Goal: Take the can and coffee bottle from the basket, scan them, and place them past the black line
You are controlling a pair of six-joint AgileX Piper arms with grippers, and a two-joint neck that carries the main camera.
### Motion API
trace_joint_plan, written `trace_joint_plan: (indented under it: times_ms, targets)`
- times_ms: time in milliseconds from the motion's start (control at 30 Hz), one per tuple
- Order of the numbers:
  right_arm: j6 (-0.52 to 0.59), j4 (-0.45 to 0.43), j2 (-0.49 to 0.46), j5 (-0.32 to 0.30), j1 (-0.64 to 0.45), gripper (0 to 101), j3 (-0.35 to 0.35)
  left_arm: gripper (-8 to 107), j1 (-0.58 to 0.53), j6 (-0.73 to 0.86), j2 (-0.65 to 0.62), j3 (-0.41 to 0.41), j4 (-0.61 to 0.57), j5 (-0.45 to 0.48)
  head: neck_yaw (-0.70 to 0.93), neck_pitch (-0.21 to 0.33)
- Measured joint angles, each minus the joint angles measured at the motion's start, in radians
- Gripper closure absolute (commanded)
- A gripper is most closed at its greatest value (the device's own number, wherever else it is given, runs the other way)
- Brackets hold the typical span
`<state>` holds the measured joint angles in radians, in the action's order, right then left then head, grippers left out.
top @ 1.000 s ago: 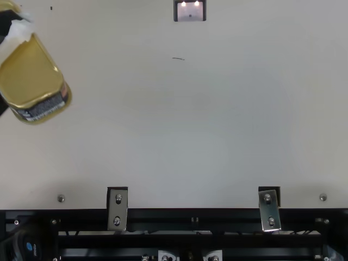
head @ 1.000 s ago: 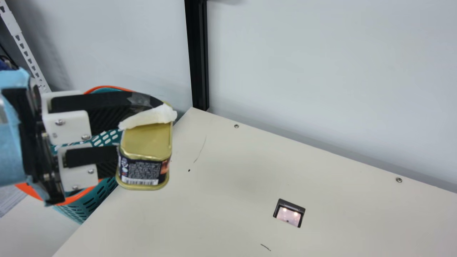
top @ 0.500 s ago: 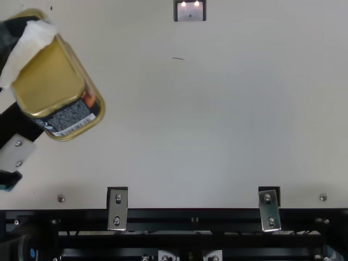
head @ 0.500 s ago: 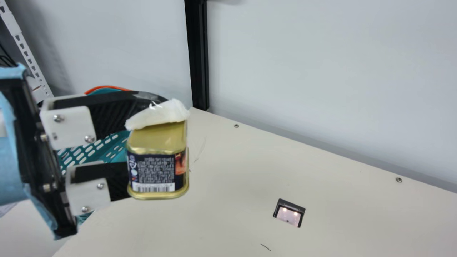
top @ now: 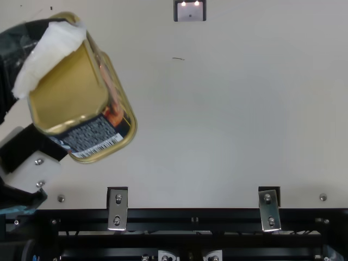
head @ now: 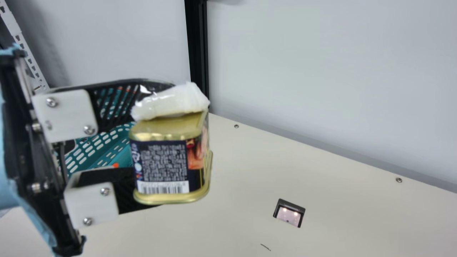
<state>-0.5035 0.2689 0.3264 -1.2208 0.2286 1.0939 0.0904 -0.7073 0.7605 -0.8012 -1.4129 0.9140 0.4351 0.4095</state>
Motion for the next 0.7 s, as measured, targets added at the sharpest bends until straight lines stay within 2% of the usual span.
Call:
trace_joint_plan:
  times_ms: [700]
  targets:
    - [0.0, 0.0, 0.0, 0.0, 0.0, 0, 0.0, 89, 0.0, 0.0, 0.0, 0.0, 0.0, 0.0, 0.0, 0.0]
